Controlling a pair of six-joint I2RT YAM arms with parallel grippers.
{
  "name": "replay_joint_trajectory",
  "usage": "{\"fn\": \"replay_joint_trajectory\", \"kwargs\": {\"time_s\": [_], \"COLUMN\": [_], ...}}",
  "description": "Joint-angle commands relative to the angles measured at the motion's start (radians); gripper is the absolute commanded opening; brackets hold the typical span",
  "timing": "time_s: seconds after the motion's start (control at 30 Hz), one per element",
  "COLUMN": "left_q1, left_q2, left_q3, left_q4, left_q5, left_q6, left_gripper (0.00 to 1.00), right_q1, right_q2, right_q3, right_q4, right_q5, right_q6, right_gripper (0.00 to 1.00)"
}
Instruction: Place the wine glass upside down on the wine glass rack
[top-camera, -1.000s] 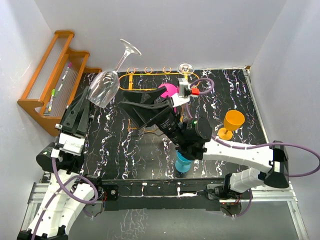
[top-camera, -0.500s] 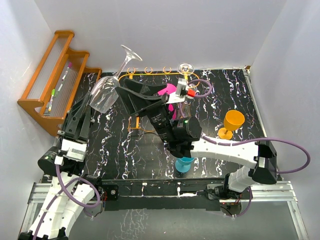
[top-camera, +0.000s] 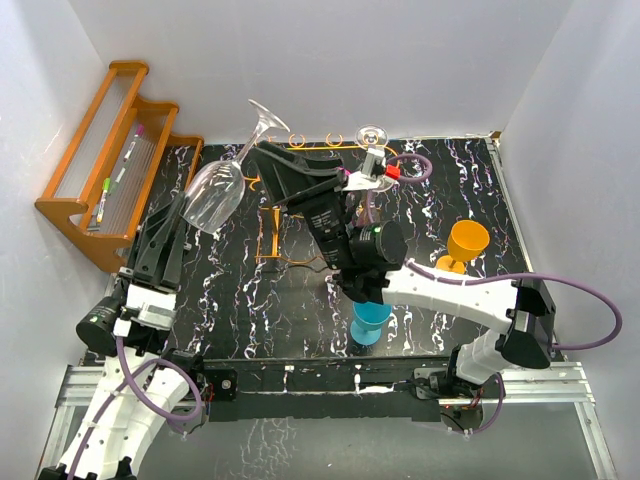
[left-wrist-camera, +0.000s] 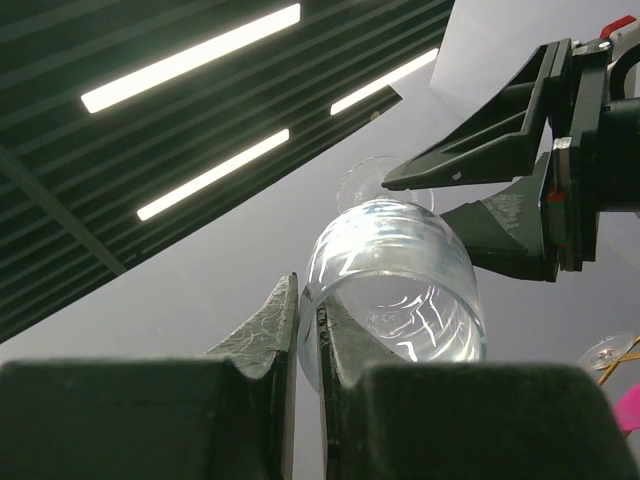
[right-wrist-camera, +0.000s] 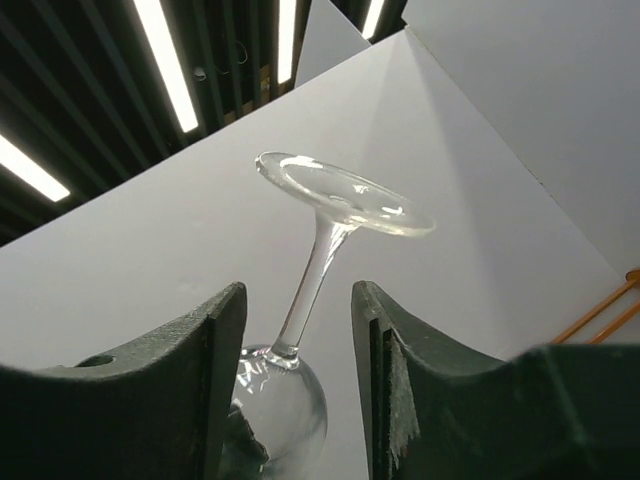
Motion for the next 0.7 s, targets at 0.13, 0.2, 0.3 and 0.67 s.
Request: {"fn": "replay_joint_trajectory", "kwargs": {"time_s": [0.13, 0.2, 0.3, 0.67], "left_q1": [0.005, 0.006, 0.006, 0.005], "left_q2": [-0.02, -0.02, -0.017, -0.01], "left_q3": [0.006, 0.006, 0.005, 0.009], "left_q4": [0.039, 0.034, 0.032, 0.013], "left_q5": [0.026, 0.029, 0.034, 0.042], "left_q6": [0.026, 0.032, 0.038, 0.071], "left_gripper": [0.0, 0.0, 0.0, 0.0], "right_q1": [-0.037, -0.037, -0.038, -0.038], "right_q2": [0.023, 0.032, 0.042, 0.054], "right_q3": [0.064, 0.073, 0.083, 0.073], "right_q4": [-0.019, -0.024, -0.043, -0.045], "right_q5": [-0.093, -0.112, -0.13, -0.163], "right_q6": [0.134, 0.149, 0.167, 0.208], "right_gripper": [0.45, 0.45, 0.45, 0.08]}}
